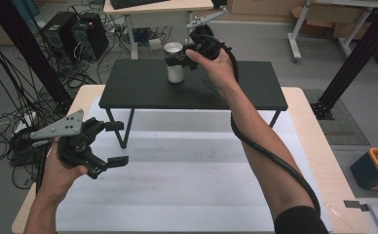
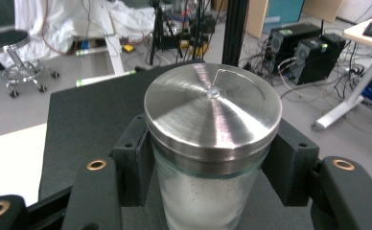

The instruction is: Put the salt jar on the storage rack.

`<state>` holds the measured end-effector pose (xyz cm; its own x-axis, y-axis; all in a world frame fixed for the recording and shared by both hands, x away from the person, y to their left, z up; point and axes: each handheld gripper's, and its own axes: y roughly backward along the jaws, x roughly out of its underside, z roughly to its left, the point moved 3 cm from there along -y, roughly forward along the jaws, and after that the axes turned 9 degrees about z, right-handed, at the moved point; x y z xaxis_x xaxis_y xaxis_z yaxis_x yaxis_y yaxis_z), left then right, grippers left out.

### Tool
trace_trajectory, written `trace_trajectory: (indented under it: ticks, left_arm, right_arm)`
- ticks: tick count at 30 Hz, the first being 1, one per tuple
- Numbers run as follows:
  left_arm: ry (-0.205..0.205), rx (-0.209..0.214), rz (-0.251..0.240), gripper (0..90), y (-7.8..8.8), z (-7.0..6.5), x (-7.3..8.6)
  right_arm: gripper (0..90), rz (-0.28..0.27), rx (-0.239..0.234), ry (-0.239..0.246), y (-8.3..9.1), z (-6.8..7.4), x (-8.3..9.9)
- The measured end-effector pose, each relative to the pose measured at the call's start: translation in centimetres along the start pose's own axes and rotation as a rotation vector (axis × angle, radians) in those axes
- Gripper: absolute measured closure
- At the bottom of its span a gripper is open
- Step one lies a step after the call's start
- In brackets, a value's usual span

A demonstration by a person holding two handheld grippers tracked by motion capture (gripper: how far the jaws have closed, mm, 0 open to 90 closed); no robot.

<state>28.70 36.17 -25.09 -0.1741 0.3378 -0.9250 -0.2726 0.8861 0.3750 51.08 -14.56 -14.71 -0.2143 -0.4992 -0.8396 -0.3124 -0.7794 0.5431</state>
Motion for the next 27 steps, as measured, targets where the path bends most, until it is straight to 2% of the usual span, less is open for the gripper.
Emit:
trace_trajectory:
  ticks: [7,11,13,17,20,24,27]
  left_arm:
    - [0.005,0.002,-0.004,0.3,0.0,0.1,0.2]
    - [0.012,0.005,-0.005,0.3,-0.1,0.2,0.3]
    - [0.012,0.005,-0.007,0.3,-0.1,0.2,0.3]
    - [0.011,0.004,-0.015,0.3,-0.1,0.1,0.3]
    - [0.012,0.005,-0.020,0.3,-0.1,0.2,0.3]
    - [0.010,0.006,-0.016,0.3,0.0,0.1,0.2]
    - [0.012,0.004,-0.022,0.3,0.1,0.0,0.4]
  right_arm:
    - [42.5,-0.013,0.004,-0.006,0.0,0.0,0.4]
    - [41.3,-0.002,0.014,0.009,0.0,0.4,0.3]
    - [33.8,-0.002,0.010,0.005,0.1,0.4,0.2]
    - [26.4,0.006,0.016,0.007,0.8,0.6,0.1]
    - [21.8,-0.003,0.020,0.001,2.0,0.9,0.5]
    - [13.0,-0.026,0.003,-0.002,5.0,1.3,1.3]
    - [8.8,-0.053,-0.007,0.014,7.9,2.3,2.2]
